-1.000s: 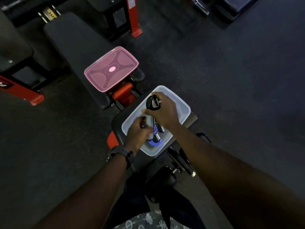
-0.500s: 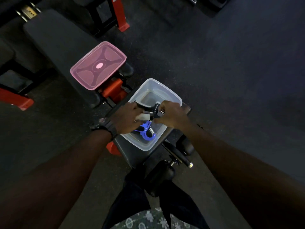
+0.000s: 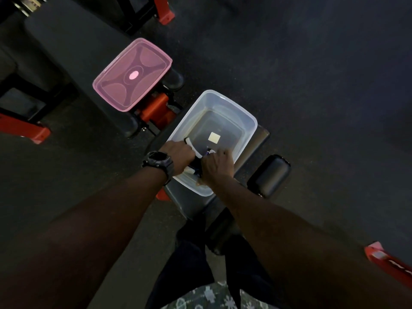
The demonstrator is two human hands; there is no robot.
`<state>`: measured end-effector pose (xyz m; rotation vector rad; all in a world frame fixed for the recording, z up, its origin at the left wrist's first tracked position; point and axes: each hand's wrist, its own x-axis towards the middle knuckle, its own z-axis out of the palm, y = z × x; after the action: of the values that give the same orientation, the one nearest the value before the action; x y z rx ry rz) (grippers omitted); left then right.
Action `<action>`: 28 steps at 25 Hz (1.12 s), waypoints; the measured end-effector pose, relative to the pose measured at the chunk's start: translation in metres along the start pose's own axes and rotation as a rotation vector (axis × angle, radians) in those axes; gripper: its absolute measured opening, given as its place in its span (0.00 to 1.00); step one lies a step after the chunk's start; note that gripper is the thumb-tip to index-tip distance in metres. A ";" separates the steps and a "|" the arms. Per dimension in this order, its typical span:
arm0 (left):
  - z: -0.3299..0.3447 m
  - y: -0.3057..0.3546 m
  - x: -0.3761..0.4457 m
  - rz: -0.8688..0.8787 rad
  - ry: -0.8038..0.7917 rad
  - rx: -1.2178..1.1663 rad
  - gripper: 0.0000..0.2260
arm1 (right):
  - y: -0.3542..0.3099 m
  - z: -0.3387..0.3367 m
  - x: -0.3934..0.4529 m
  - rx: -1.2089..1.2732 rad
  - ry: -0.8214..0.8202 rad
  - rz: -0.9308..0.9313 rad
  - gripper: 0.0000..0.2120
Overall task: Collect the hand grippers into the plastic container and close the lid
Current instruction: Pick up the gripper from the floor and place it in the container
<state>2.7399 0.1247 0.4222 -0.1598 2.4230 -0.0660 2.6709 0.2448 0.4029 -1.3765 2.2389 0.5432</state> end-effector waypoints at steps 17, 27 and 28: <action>-0.030 0.026 -0.042 -0.684 0.312 -2.013 0.16 | 0.037 -0.072 -0.027 1.688 -0.253 0.327 0.35; -0.092 0.034 -0.053 -0.563 0.459 -2.073 0.27 | 0.053 -0.094 -0.063 1.852 -0.061 0.373 0.25; -0.095 0.038 -0.055 -0.541 0.456 -2.057 0.26 | 0.056 -0.095 -0.066 1.868 -0.031 0.381 0.25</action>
<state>2.7153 0.1701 0.5266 -1.7146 1.6658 2.2440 2.6306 0.2643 0.5234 0.0657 1.7010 -1.1836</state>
